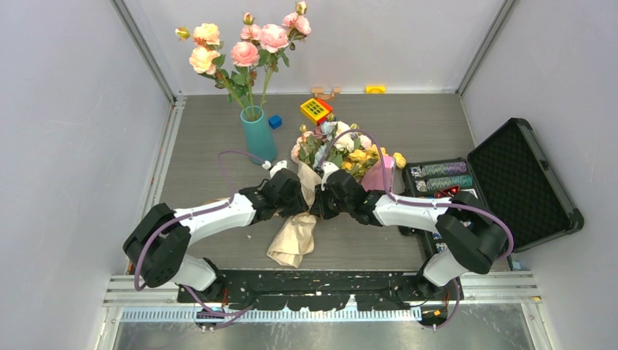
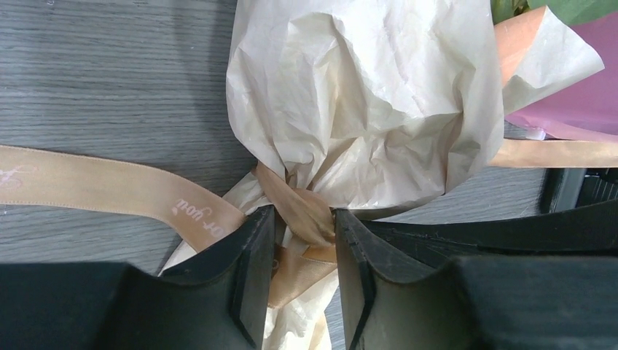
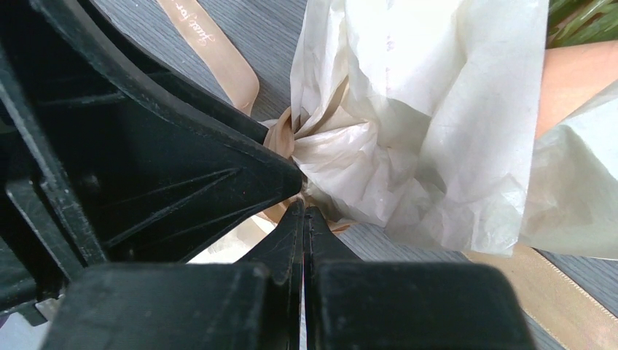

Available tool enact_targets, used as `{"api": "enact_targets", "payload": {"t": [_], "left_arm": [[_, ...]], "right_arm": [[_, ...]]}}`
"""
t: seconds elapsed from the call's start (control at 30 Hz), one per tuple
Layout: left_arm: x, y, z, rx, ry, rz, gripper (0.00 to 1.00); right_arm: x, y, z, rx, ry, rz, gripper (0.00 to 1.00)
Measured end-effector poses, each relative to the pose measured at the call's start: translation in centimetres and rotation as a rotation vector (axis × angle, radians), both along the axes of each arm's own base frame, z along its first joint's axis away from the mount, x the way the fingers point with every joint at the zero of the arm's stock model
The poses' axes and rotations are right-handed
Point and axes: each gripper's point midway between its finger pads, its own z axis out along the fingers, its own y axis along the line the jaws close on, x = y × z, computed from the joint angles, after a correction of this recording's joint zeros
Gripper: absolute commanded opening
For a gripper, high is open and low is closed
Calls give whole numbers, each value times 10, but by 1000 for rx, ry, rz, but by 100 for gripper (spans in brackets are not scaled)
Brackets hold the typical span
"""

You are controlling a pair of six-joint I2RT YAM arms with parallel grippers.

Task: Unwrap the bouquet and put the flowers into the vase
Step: Untie the ribbon from the wrapping paper.

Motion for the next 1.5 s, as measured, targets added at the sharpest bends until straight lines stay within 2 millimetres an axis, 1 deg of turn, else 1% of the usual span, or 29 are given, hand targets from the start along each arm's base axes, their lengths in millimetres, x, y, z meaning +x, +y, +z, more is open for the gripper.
{"api": "enact_targets", "payload": {"t": [0.2, 0.6, 0.9, 1.3, 1.5], "left_arm": [[2, -1, -1, 0, -2, 1, 26], [6, 2, -1, -1, -5, 12, 0], [11, 7, 3, -6, -14, 26, 0], [13, 14, 9, -20, -25, 27, 0], [19, 24, 13, -23, -40, 51, 0]], "right_arm": [[0, 0, 0, -2, -3, 3, 0], [0, -4, -4, -15, -6, -5, 0], [-9, -18, -9, -38, -1, -16, 0], [-20, -27, -23, -53, 23, -23, 0], [-32, -43, -41, -107, 66, -31, 0]]}}
